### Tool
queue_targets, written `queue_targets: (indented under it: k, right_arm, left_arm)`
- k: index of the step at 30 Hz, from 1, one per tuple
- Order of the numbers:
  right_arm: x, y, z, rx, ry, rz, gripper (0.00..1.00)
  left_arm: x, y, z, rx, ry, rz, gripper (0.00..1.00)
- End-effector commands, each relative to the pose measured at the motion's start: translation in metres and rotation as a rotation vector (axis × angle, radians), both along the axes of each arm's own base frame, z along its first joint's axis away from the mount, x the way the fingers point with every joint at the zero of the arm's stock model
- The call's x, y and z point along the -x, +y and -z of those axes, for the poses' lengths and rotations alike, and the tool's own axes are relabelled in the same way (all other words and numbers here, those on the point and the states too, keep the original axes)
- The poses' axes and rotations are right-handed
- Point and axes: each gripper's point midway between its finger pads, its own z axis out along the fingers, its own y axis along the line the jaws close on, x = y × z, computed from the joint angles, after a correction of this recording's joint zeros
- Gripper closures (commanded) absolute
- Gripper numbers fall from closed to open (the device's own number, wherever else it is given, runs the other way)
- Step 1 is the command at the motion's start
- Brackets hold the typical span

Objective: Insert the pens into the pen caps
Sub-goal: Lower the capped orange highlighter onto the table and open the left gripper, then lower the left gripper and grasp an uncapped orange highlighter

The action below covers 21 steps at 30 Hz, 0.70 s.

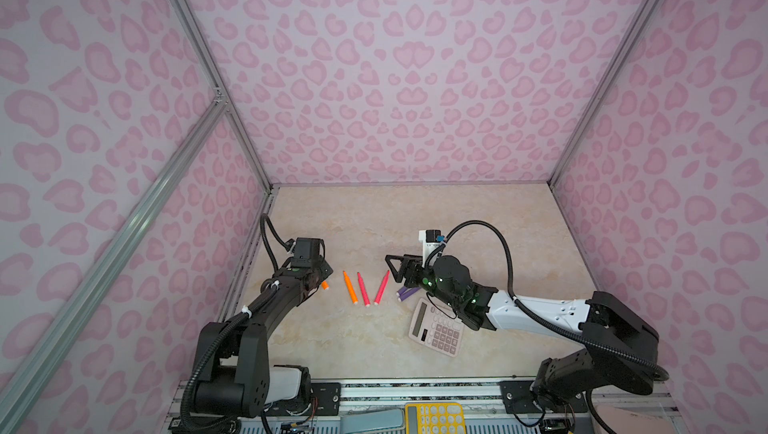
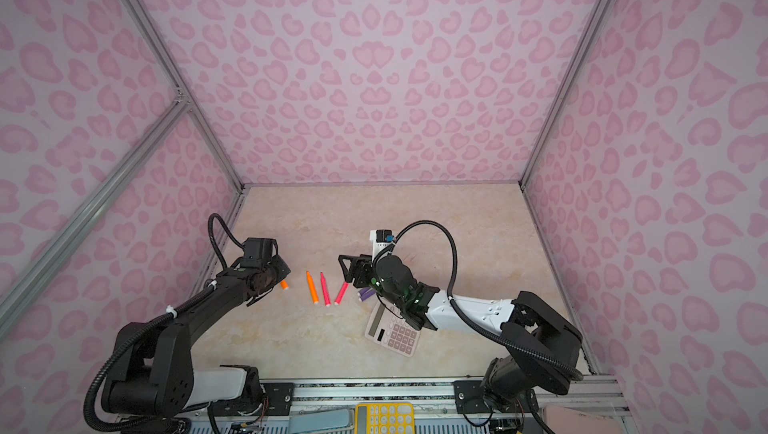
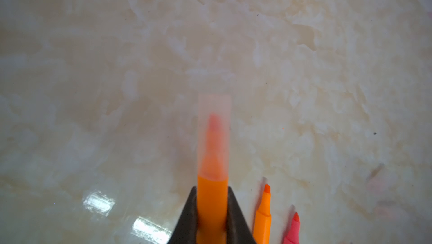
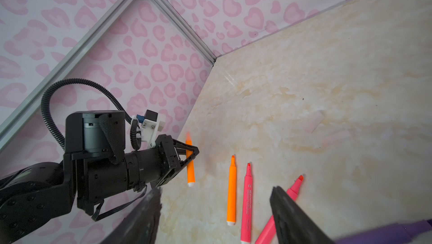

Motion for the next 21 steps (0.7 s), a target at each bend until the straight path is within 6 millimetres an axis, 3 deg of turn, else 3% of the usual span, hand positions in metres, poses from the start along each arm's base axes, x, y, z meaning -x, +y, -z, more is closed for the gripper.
queue_targets:
  k: [1,12,13,14,15,21]
  right_arm:
    - [-0.002,0.000,0.006,0.006,0.016,0.004,0.25]
    - [-0.003,-0.004,0.007,0.005,0.022,0.010,0.26]
    - [-0.002,-0.003,0.006,0.003,0.021,0.008,0.26]
    - [-0.003,-0.004,0.006,0.003,0.021,0.009,0.26]
    - [-0.003,-0.004,0.006,0.002,0.021,0.009,0.26]
    - [-0.003,-0.005,0.005,-0.002,0.020,0.010,0.26]
  left_arm:
    - [0.002,0.000,0.014,0.023,0.060,-0.029,0.97]
    - [0.003,-0.004,0.053,0.067,0.204,-0.038,0.97]
    - [0.003,-0.005,0.054,0.067,0.209,-0.036,0.92]
    - [0.003,-0.005,0.055,0.069,0.212,-0.038,0.76]
    - [0.004,-0.005,0.054,0.070,0.211,-0.038,0.69]
    - [0.001,-0.004,0.045,0.063,0.178,-0.028,0.58]
